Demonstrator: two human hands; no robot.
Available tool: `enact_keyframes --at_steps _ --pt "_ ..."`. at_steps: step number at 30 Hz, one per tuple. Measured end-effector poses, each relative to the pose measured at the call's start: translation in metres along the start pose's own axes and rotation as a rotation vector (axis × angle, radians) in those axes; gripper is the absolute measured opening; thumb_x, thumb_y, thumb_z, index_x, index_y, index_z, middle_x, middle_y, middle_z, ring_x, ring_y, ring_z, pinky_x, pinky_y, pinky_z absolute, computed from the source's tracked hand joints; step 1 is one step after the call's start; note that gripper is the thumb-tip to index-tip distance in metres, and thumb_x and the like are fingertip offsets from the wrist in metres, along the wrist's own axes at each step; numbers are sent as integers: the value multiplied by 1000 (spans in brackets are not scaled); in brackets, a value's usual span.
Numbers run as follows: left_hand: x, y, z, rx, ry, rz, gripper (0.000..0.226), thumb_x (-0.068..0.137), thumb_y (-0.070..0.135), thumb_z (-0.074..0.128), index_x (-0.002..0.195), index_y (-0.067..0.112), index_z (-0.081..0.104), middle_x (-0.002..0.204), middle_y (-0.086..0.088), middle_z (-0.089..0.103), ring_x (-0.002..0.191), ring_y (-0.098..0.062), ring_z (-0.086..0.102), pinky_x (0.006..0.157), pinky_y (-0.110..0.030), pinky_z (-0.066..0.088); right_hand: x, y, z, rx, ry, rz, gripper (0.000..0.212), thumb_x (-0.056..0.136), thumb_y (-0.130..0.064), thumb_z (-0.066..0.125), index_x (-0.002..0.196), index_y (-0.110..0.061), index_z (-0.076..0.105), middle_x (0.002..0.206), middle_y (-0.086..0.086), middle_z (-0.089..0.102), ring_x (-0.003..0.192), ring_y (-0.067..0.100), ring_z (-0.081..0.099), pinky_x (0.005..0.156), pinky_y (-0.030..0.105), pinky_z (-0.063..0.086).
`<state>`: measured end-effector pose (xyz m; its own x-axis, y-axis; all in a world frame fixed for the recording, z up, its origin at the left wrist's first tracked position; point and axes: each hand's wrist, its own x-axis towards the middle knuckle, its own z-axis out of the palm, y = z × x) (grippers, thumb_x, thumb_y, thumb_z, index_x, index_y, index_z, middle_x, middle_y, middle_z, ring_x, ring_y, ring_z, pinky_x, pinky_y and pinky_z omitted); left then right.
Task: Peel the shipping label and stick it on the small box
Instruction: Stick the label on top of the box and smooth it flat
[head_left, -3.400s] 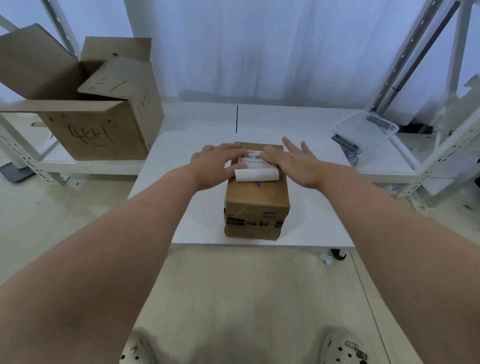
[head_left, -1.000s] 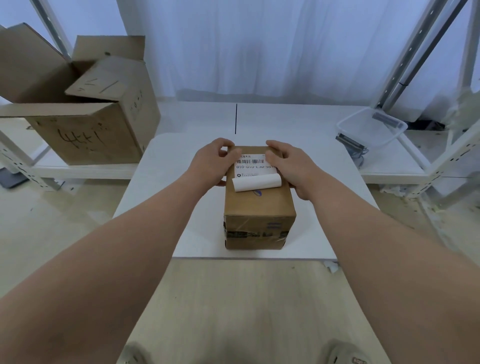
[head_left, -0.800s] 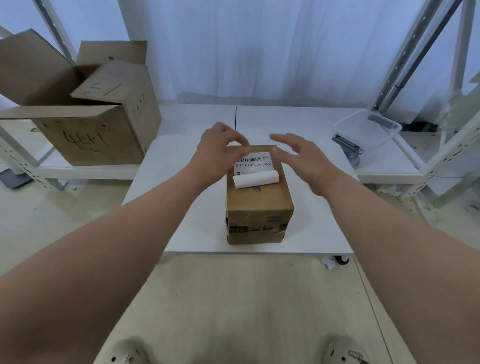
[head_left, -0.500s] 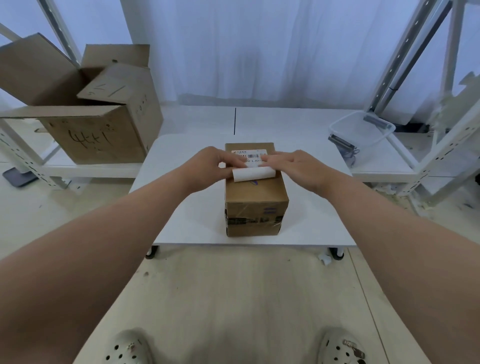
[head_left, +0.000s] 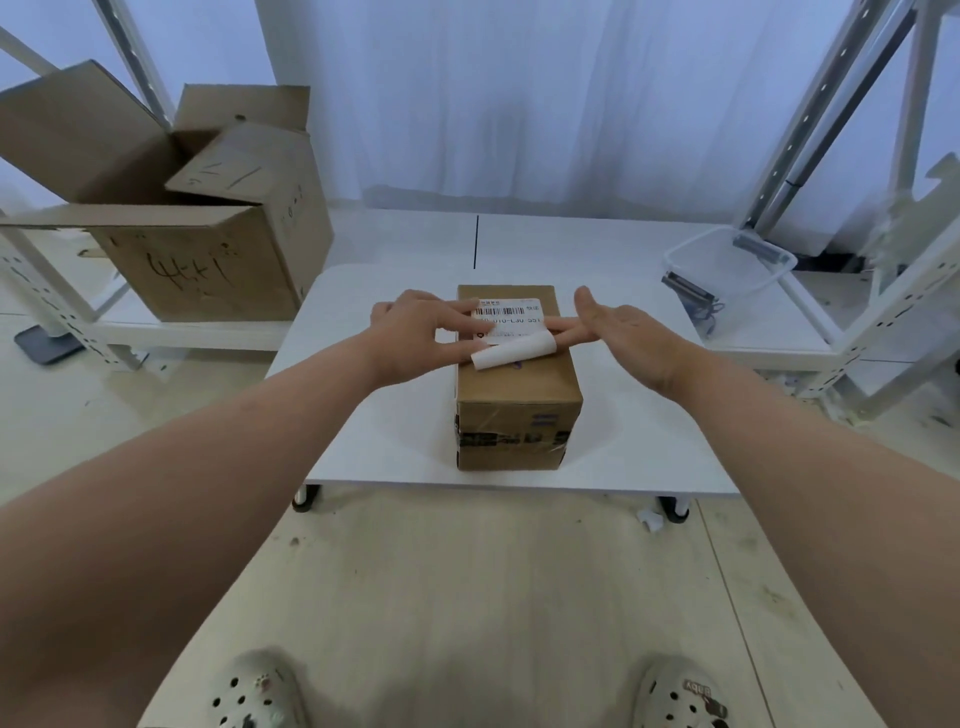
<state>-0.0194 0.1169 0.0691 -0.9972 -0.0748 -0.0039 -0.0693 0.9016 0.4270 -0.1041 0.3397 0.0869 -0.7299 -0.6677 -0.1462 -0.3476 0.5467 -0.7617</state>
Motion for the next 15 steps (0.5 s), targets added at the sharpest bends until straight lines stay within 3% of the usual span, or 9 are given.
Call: enact_keyframes --at_steps 6,10,13,15 --pt "1 18 6 124 -17 -33 45 92 53 43 136 44 42 153 19 27 143 -18 17 112 -46 7 6 -7 9 -37 -6 29 71 90 -69 19 127 -27 62 156 -6 29 144 17 23 114 34 13" --pt "-2 19 8 196 -80 -46 56 88 63 40 140 48 30 157 18 17 144 -20 12 113 -49 6 4 -10 8 -52 -39 4 61 97 -58 22 119 -24 68 148 -5 44 140 16 30 111 33 19" --pt "-6 14 8 174 -111 -61 58 87 66 37 142 51 24 158 19 10 145 -20 8 114 -50 4 4 -15 12 -37 82 4 42 96 -46 45 101 -18 76 124 7 64 120 23 53 94 31 40" --pt "-8 14 10 154 -113 -64 59 88 67 36 142 51 22 158 19 7 146 -20 5 114 -50 2 9 -19 19 -41 184 -15 32 93 -38 56 99 -13 76 111 5 68 108 22 58 89 33 46"
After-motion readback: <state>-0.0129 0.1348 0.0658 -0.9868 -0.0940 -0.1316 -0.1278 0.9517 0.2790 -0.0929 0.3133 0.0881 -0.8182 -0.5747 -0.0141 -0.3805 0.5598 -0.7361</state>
